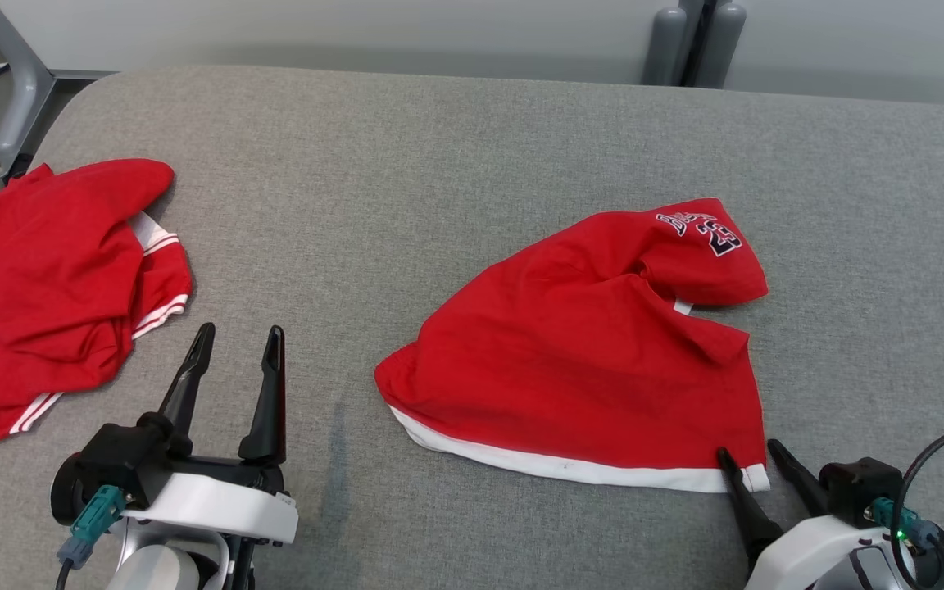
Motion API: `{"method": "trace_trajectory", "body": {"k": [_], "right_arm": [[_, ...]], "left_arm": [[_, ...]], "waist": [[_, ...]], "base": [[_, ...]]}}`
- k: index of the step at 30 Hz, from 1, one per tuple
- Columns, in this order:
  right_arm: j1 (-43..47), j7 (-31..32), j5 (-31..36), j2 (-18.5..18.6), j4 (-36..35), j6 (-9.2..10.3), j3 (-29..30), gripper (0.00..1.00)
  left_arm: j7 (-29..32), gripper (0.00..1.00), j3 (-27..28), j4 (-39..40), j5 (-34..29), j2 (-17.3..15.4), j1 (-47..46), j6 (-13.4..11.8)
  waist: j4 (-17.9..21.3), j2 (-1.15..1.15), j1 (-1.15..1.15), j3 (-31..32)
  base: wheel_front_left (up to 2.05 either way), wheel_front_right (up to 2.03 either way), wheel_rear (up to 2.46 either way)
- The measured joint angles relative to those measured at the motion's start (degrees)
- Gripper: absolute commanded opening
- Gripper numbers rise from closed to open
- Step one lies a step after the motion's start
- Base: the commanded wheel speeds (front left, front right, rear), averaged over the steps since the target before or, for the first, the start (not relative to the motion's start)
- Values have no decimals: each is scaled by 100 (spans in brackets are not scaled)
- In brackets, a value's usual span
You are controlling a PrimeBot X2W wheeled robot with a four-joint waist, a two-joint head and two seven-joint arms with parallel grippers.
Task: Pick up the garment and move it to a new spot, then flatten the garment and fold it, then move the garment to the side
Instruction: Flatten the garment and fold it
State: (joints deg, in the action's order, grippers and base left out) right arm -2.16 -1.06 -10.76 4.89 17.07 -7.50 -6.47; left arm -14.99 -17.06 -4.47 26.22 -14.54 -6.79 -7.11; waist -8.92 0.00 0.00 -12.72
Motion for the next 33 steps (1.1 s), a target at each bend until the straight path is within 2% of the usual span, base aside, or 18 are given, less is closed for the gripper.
{"method": "trace_trajectory", "body": {"k": [1, 8, 17, 22, 26, 27, 28, 29, 33], "right_arm": [[-38, 7, -34, -4, 42, 1, -24, 0], [-270, -33, -199, -30, -112, 0, -60, 0], [-372, -31, -229, 21, -840, 0, 710, 0], [-308, 56, -200, 12, -803, 0, 1155, 0], [-298, 13, -208, -37, -609, 0, 1199, 0], [-300, -20, -208, -46, -547, 0, 1191, 10], [-300, -59, -208, -51, -503, 0, 1183, 50], [-307, -102, -208, -52, -471, 0, 1174, 100], [-312, -282, -208, -68, -427, 0, 1149, 100]], "left_arm": [[0, 100, 26, 1, -3, 25, -7, 7], [-1, 100, 174, -9, -148, 114, -12, 99], [-10, 100, 287, -60, -264, 160, -15, 159], [-10, 100, 294, -94, -312, 235, -16, 207], [-10, 100, 308, -110, -345, 265, -28, 244], [-10, 100, 308, -115, -346, 272, -32, 254], [-10, 100, 310, -121, -349, 280, -34, 258], [-10, 100, 313, -126, -353, 287, -34, 266], [-10, 100, 352, -162, -353, 296, 2, 305]], "waist": [[5, 0, 0, -10], [110, 0, 0, -34], [289, 0, 0, 8], [336, 0, 0, -13], [356, 0, 0, -23], [360, 0, 0, -22], [364, 0, 0, -18], [369, 0, 0, -10], [404, 0, 0, 67]], "base": [[0, 0, 0], [0, 0, 0], [0, 0, 0], [0, 0, 0], [0, 0, 0], [0, 0, 0], [0, 0, 0], [0, 0, 0], [0, 0, 0]]}}
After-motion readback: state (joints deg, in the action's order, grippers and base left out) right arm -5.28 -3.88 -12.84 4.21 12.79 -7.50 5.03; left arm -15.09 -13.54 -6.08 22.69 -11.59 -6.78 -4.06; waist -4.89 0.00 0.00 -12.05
